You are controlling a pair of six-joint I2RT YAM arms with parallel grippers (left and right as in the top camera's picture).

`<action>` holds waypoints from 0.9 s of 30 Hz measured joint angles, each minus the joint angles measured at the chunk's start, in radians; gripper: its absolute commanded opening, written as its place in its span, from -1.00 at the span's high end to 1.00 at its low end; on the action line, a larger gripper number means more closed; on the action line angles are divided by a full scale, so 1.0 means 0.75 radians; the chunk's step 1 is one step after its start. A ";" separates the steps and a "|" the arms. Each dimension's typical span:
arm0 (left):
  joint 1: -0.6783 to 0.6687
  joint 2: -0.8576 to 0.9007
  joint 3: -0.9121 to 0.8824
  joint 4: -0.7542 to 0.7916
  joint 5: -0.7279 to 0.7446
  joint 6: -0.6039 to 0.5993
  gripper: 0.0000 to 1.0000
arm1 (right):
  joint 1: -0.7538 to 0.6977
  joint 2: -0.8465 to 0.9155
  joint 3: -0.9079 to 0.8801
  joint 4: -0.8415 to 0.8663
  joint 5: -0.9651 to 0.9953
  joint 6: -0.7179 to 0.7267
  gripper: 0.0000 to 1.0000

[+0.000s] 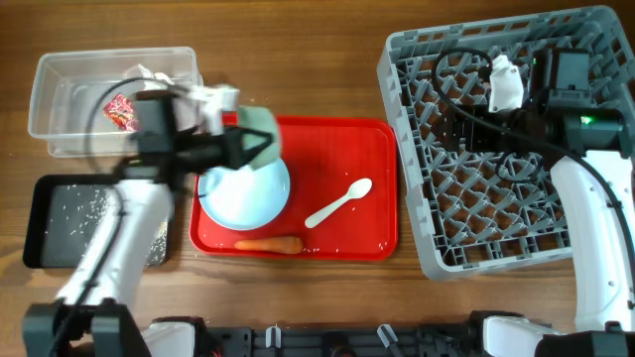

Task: Sort waste into correct bins and load items into the dishwasher rack
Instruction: 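Hand the empty green bowl from the left gripper to the right gripper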

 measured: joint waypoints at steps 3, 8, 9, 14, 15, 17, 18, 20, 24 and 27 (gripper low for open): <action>-0.395 0.008 0.002 0.148 -0.409 -0.159 0.92 | 0.000 0.000 -0.001 -0.010 0.000 0.000 -0.93; -0.751 0.208 0.002 0.219 -0.890 -0.231 0.58 | 0.000 0.000 -0.001 -0.013 0.000 0.001 -0.93; -0.768 0.262 0.002 0.223 -0.920 -0.234 0.31 | 0.000 0.000 -0.001 -0.013 0.000 0.001 -0.93; -0.771 0.244 0.002 0.253 -0.971 -0.247 -0.40 | 0.000 0.000 -0.001 0.049 -0.026 0.028 -0.85; -0.762 0.202 0.003 0.212 -0.971 -0.252 -0.49 | 0.005 0.000 -0.002 0.087 -0.057 0.037 -0.84; -0.685 0.015 0.002 0.041 -0.975 -0.251 -0.62 | 0.062 0.000 -0.002 0.135 -0.103 0.048 -0.82; -0.645 -0.050 0.007 -0.010 -0.977 -0.253 -0.65 | 0.099 0.000 -0.002 0.149 -0.106 0.052 -0.80; -0.515 -0.246 0.011 -0.204 -0.985 -0.253 -0.73 | 0.225 0.007 -0.002 0.167 -0.089 0.071 -0.75; -0.259 -0.454 0.013 -0.532 -0.991 -0.252 -0.69 | 0.464 0.117 -0.002 0.170 0.042 0.119 -0.62; -0.160 -0.466 0.013 -0.622 -0.991 -0.252 -0.71 | 0.563 0.311 -0.002 0.187 0.116 0.209 -0.44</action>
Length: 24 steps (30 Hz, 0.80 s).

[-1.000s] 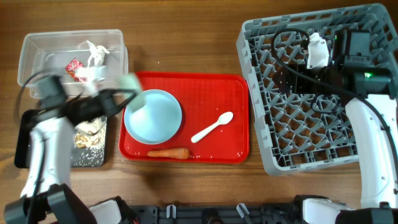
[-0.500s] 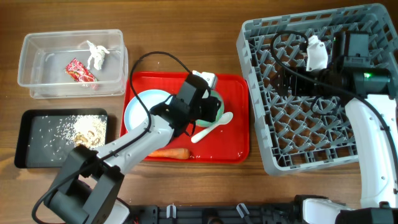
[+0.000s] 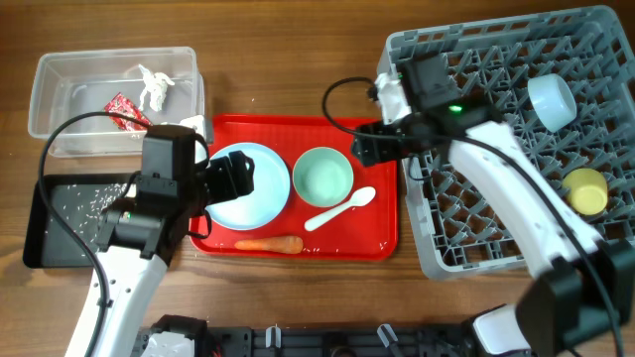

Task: Sort waste into correct bins and load items into the dishwasher rack
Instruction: 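Hand the empty green bowl from the left gripper to the right gripper, then place the green bowl into the dish rack with the right gripper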

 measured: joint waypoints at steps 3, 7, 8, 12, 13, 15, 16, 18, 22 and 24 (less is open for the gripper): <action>0.016 0.021 0.000 -0.013 0.000 0.000 -0.70 | 0.048 0.171 0.000 0.042 0.024 0.076 0.12; 0.016 0.071 0.000 -0.019 0.000 0.000 -0.72 | 0.070 0.393 0.000 0.093 0.049 0.157 0.54; 0.016 0.086 0.000 -0.019 0.000 0.000 -0.72 | 0.069 0.403 0.000 0.093 0.073 0.173 0.57; 0.016 0.101 0.000 -0.019 0.000 0.000 -0.71 | 0.070 0.403 0.000 0.097 0.104 0.195 0.92; 0.016 0.101 0.000 -0.019 0.000 0.000 -0.72 | 0.069 0.403 0.000 0.098 0.104 0.198 0.91; 0.016 0.102 0.000 -0.019 0.000 0.000 -0.72 | 0.069 0.403 0.003 0.088 0.104 0.198 0.91; 0.016 0.102 0.000 -0.019 0.000 0.000 -0.72 | 0.069 0.400 0.009 0.072 0.105 0.198 0.91; 0.016 0.102 0.000 -0.019 0.000 0.000 -0.72 | 0.055 0.331 0.052 0.036 0.145 0.197 0.91; 0.016 0.102 0.000 -0.019 0.000 0.000 -0.72 | -0.059 -0.025 0.182 0.082 0.465 0.132 0.91; 0.016 0.102 0.000 -0.019 0.000 0.000 -0.72 | -0.140 -0.196 0.223 0.130 0.708 0.053 0.91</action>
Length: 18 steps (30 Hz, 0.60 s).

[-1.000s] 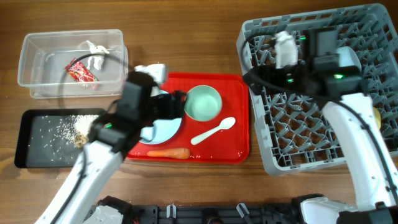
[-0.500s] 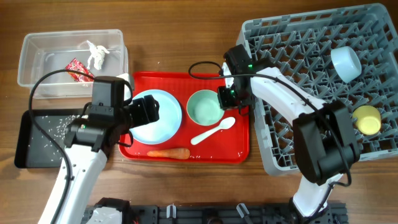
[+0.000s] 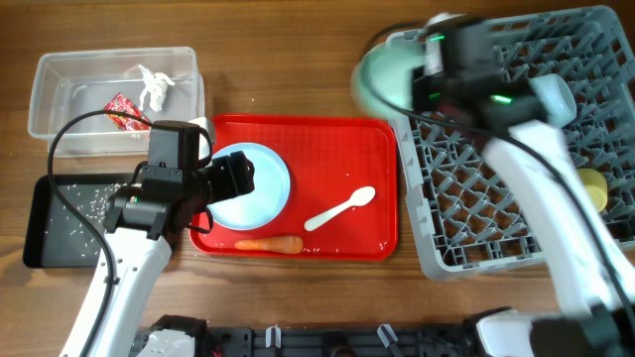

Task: Sort waste into correct bins and load items into the dishwasher rack
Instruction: 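Place the green bowl into the dish rack with the right gripper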

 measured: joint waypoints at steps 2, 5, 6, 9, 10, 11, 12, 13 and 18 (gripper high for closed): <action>0.000 0.000 0.000 0.000 0.000 0.000 -0.72 | -0.083 -0.072 0.009 0.038 0.358 -0.086 0.92; -0.001 0.000 0.000 0.000 0.000 0.000 -0.72 | -0.213 -0.028 -0.028 0.037 0.780 -0.009 0.91; 0.000 0.000 0.000 0.001 0.000 0.000 -0.72 | -0.234 -0.005 -0.031 0.046 0.860 0.014 0.91; 0.000 0.000 0.000 0.001 0.007 0.000 -0.71 | -0.282 0.133 -0.035 0.179 1.052 0.049 0.91; 0.000 0.000 0.000 -0.004 0.010 0.000 -0.72 | -0.285 0.193 -0.036 0.254 1.100 0.040 0.91; 0.000 0.001 0.000 -0.003 0.011 0.000 -0.72 | -0.285 0.239 -0.036 0.315 1.125 0.023 0.91; 0.000 0.001 0.000 -0.001 0.011 0.000 -0.73 | -0.285 0.304 -0.037 0.388 1.151 -0.013 0.91; 0.000 0.001 0.000 -0.002 0.011 0.000 -0.73 | -0.285 0.360 -0.038 0.416 1.163 -0.034 0.91; 0.000 0.001 0.000 0.011 0.011 0.000 -0.74 | -0.273 0.610 -0.039 0.405 1.162 -0.061 0.92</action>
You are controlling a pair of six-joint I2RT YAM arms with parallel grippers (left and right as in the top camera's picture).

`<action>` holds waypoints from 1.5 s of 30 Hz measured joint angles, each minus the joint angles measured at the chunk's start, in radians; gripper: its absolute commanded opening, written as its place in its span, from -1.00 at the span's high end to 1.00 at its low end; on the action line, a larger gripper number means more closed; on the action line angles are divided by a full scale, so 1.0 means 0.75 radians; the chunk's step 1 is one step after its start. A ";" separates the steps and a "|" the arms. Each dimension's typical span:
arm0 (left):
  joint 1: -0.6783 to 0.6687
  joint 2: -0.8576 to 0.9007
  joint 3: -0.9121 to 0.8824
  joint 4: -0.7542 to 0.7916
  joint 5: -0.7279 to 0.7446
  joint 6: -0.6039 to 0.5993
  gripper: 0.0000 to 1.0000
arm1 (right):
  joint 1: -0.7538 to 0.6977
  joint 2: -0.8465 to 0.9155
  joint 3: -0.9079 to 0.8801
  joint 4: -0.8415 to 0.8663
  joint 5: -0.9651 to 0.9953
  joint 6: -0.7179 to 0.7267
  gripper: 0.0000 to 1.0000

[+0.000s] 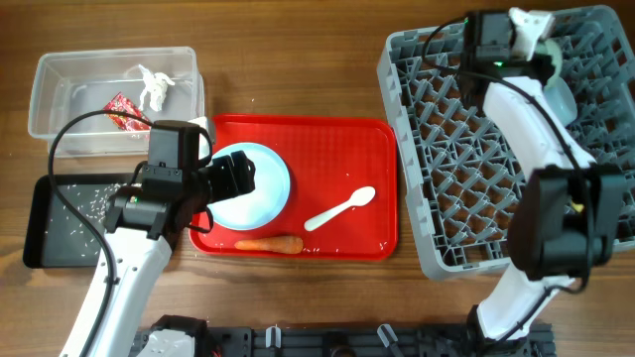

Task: Sort waste into correct bins and load items into the dishwasher rack
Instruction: 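Place the green bowl into the dish rack with the right gripper, then grasp the edge of the light-blue plate with the right gripper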

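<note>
On the red tray [382, 139] lie a light blue plate [266, 198], a white spoon [340, 208] and a carrot piece [268, 244]. My left gripper [238, 177] hovers over the plate's left part, its dark jaws apart and empty. The right arm reaches across the grey dishwasher rack [407, 198] to its far right part. There my right gripper [541, 45] holds a pale green bowl [553, 61]; only the bowl's edge shows beside the wrist.
A clear bin [60, 134] at the far left holds a red wrapper [121, 107] and crumpled white paper [154, 84]. A black bin [40, 223] with crumbs stands in front of it. The right arm covers much of the rack's right side.
My right gripper has carried the green bowl from the rack's far left corner to its far right part. The left arm, plate, spoon and carrot have not moved.
First my left gripper held the green bowl over the plate while the right arm was over the rack. Then the bowl stood on the tray, with the right gripper beside it. After that the right gripper had it at the rack's corner, now further right.
</note>
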 measured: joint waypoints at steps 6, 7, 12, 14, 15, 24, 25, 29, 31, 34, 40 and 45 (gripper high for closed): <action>0.000 0.001 0.000 0.025 0.000 -0.034 -0.75 | 0.116 0.005 0.019 -0.246 -0.004 0.126 0.90; 0.000 0.001 0.000 0.025 0.001 -0.036 -0.75 | 0.136 0.004 0.020 -0.313 -0.028 0.137 0.67; 0.000 0.001 0.000 0.025 0.000 -0.041 -0.75 | 0.164 0.000 -0.002 -0.465 -0.328 0.175 -0.29; 0.000 0.001 -0.001 0.025 0.001 -0.041 -0.75 | 0.164 -0.062 -0.010 -0.490 -0.457 0.179 -0.50; 0.000 0.001 0.000 0.025 0.000 -0.041 -0.76 | 0.164 -0.121 -0.011 -0.490 -0.535 0.151 -0.56; 0.000 0.001 0.000 0.016 0.001 -0.045 -0.93 | 0.245 -0.550 -0.010 -0.479 -1.673 -0.078 -0.59; 0.000 0.001 0.000 0.013 0.000 -0.049 -0.93 | 0.287 -0.539 -0.010 -0.486 -1.720 -0.071 -0.59; 0.002 0.001 0.000 -0.007 -0.002 -0.052 -0.99 | 0.545 -0.334 -0.010 -0.466 -1.823 0.018 -0.50; 0.023 0.001 0.000 -0.035 -0.006 -0.055 -0.99 | 0.632 -0.231 -0.010 -0.447 -1.831 0.065 -0.41; 0.176 0.001 -0.001 -0.102 -0.014 -0.070 -1.00 | 0.785 -0.046 -0.010 -0.370 -1.849 0.185 -0.22; 0.414 0.001 -0.001 -0.158 -0.021 -0.075 -0.99 | 0.891 0.159 -0.010 -0.280 -1.851 0.420 0.60; 0.461 0.001 -0.001 -0.166 -0.021 -0.075 -1.00 | 0.886 0.201 -0.007 -0.279 -1.804 0.557 0.91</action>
